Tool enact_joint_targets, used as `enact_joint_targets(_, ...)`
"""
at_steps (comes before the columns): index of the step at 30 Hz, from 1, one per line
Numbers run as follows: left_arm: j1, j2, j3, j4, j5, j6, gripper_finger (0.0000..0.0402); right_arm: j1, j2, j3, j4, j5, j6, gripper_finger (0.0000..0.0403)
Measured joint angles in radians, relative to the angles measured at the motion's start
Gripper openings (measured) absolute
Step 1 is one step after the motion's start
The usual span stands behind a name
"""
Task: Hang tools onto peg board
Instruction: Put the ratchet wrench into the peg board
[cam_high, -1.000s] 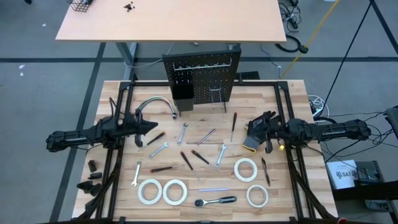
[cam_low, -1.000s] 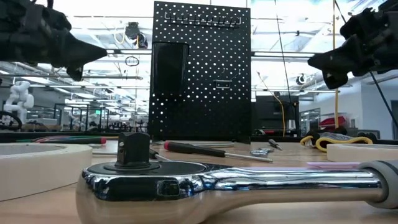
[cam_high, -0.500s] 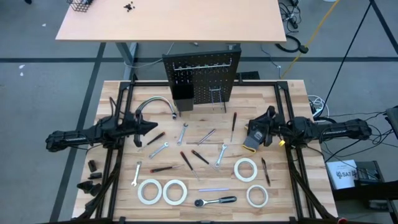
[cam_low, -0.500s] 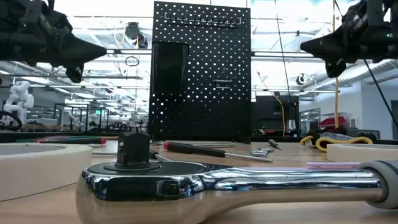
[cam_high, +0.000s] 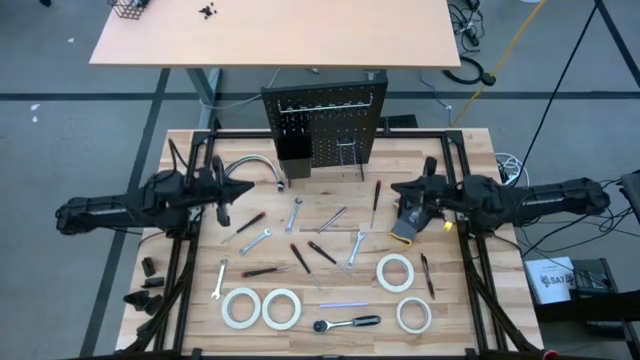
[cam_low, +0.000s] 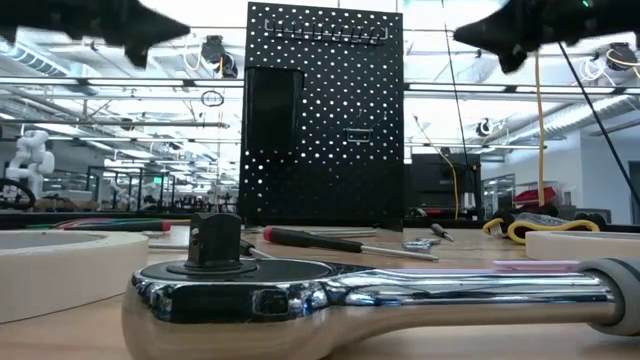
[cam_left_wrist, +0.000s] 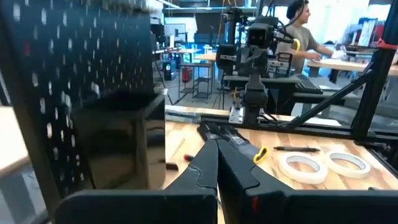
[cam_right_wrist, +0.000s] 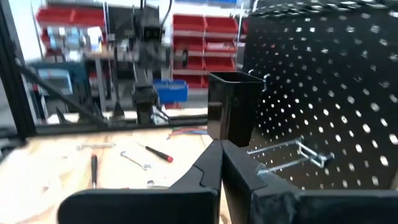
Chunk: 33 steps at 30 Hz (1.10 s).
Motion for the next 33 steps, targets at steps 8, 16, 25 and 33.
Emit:
enact_joint_targets(8,0.000,0.195,0.181,-0.204,-0.037,0.002,0.0045,0.000,0.224,0.258,-0.208,-0.009,-0.090,0.0006)
enact_joint_targets(16,0.000,0.248,0.182,-0.142,-0.104,-0.020,0.0131,0.000,0.363,0.341,-0.209,-0.009,-0.032,0.0073)
enact_joint_targets(25,0.000,0.245,0.182,-0.111,0.023,-0.075,0.0143,0.009,0.530,0.456,-0.106,-0.009,-0.004,0.0168)
enact_joint_targets(33,-0.005,0.249,0.226,-0.115,0.099,-0.032,0.0143,0.007,0.670,0.579,-0.055,-0.008,-0.050,0.0184)
